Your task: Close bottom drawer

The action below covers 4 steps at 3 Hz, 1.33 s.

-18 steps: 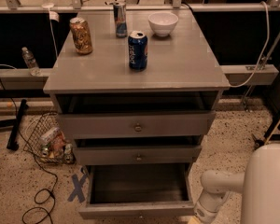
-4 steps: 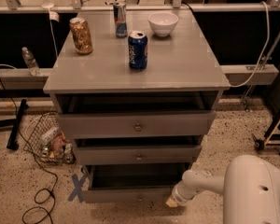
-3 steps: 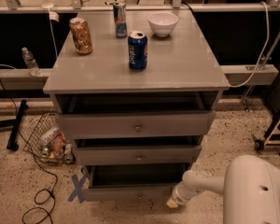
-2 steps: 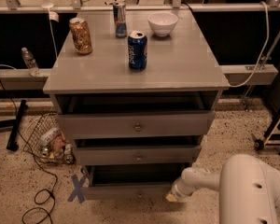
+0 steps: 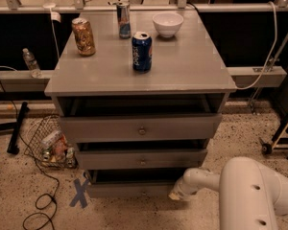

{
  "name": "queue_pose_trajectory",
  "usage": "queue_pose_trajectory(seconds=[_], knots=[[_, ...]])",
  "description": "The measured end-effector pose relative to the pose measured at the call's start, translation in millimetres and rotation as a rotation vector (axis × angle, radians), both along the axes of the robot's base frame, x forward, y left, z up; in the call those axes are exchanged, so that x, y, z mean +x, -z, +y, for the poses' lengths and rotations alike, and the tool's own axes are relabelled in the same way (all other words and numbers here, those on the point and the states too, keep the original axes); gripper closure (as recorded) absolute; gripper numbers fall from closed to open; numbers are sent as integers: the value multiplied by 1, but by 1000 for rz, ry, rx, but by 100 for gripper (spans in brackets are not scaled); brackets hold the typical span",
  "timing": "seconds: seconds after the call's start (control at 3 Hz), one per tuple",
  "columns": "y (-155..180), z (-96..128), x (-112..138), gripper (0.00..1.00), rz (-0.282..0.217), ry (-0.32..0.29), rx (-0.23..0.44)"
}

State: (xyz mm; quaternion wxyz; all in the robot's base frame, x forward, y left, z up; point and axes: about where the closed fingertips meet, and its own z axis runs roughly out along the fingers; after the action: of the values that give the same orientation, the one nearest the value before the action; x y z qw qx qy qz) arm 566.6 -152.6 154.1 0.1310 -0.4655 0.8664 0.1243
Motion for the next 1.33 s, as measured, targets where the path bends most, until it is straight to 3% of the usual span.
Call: queue_pose_trajectory(seconds=[0.33,0.67,1.33], knots=[[0,1,9,100,-15,-4,-4],[-2,7,41,100,-62,-25,-20],[-7,12,52,100,-58,-43,-43]])
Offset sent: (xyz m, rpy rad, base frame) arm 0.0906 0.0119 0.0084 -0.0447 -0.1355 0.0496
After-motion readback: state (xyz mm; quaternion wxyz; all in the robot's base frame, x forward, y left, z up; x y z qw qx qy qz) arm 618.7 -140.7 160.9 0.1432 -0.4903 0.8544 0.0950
